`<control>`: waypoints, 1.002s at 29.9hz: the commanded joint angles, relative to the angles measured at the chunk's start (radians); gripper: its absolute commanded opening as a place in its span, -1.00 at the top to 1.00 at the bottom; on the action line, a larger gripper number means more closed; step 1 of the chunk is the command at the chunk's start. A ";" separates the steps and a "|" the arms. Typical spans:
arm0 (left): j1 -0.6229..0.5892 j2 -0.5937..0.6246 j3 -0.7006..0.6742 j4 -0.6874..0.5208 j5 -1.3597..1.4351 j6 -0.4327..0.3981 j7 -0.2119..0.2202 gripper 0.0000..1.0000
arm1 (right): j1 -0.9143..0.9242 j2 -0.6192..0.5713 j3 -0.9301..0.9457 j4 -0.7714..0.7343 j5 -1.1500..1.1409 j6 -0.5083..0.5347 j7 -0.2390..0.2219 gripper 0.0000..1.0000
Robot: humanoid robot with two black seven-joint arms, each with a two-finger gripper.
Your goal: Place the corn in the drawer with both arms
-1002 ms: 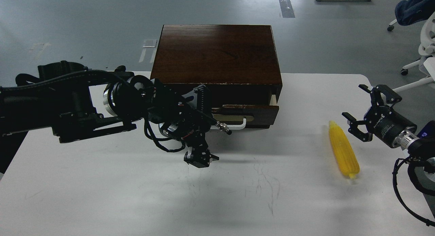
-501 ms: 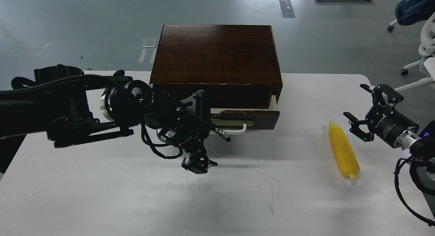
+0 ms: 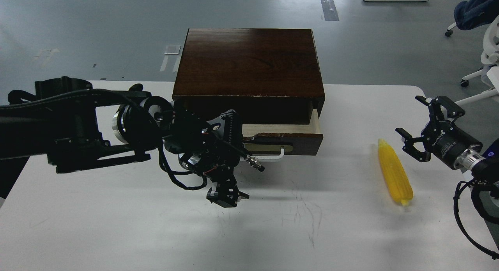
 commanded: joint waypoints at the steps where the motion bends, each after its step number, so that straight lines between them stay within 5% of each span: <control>1: -0.012 -0.006 -0.002 0.031 0.001 0.001 0.001 -0.96 | 0.000 0.002 0.001 0.000 0.000 0.000 0.000 -1.00; 15: -0.068 -0.009 -0.005 0.035 0.001 0.001 0.001 -0.96 | -0.002 0.002 0.001 0.000 0.000 0.000 0.000 -1.00; 21: -0.109 0.045 -0.053 -0.055 0.001 0.001 0.001 -0.96 | -0.003 -0.006 0.001 0.000 0.000 0.003 0.000 -1.00; 30: -0.109 0.169 -0.271 -0.074 -0.602 0.001 0.001 -0.96 | -0.003 -0.008 0.001 0.000 0.000 0.004 0.000 -1.00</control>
